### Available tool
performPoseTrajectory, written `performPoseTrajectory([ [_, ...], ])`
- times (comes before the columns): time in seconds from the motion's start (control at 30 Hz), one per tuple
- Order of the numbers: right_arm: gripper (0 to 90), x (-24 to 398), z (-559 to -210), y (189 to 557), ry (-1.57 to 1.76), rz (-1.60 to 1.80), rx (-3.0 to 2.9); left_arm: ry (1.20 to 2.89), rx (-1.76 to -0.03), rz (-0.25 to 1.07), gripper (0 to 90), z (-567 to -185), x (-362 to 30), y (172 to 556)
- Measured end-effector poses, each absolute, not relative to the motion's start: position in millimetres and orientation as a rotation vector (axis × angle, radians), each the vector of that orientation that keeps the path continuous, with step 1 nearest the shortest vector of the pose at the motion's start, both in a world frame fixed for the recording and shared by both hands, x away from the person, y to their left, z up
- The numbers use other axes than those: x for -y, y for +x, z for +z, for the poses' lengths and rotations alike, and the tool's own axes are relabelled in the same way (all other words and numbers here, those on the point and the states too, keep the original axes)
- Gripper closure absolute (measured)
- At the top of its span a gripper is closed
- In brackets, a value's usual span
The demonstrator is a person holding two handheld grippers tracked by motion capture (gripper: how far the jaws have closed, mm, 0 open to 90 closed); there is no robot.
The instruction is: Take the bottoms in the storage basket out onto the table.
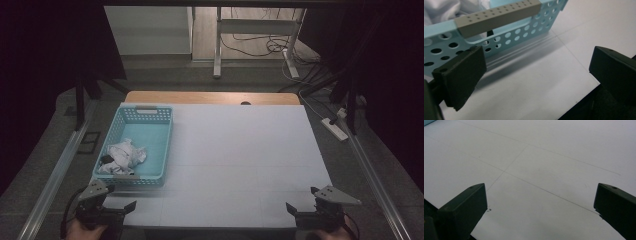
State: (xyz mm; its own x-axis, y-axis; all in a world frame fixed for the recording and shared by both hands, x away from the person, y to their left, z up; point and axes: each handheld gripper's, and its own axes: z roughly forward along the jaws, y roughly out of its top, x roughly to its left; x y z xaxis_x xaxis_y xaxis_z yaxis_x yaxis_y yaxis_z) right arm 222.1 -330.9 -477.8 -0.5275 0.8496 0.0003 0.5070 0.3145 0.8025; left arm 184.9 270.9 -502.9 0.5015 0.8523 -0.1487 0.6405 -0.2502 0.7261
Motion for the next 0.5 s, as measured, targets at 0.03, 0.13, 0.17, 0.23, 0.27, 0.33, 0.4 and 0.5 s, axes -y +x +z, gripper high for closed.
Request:
performPoseTrajectory([
  [0.03,0.0,330.9,-477.8,222.1,1.202,1.087,-2.162,2.000,-1.218,0.357,0.7,-502.9,-269.7,184.8],
  [0.13,0.0,333.2,-477.9,223.8,1.228,1.107,-2.162,2.012,-1.217,0.356,0.7,-503.2,-268.8,185.5],
  [0.17,0.0,333.0,-478.0,224.0,1.227,1.107,-2.166,2.017,-1.215,0.353,0.7,-503.2,-268.8,185.7],
  [0.23,0.0,332.7,-478.1,224.1,1.225,1.104,-2.170,2.020,-1.216,0.355,0.7,-503.5,-267.9,186.0],
  [0.27,0.0,332.5,-478.1,224.1,1.221,1.100,-2.175,2.028,-1.216,0.356,0.7,-503.6,-267.2,186.3],
  [0.33,0.0,332.0,-478.3,224.4,1.221,1.101,-2.178,2.037,-1.218,0.360,0.9,-503.9,-266.0,186.6],
  [0.4,0.0,331.8,-478.5,224.7,1.220,1.100,-2.185,2.049,-1.217,0.363,1.0,-503.9,-264.7,186.7],
  [0.5,0.0,331.6,-478.6,224.7,1.220,1.098,-2.186,2.058,-1.217,0.362,1.1,-504.0,-263.9,187.1],
])
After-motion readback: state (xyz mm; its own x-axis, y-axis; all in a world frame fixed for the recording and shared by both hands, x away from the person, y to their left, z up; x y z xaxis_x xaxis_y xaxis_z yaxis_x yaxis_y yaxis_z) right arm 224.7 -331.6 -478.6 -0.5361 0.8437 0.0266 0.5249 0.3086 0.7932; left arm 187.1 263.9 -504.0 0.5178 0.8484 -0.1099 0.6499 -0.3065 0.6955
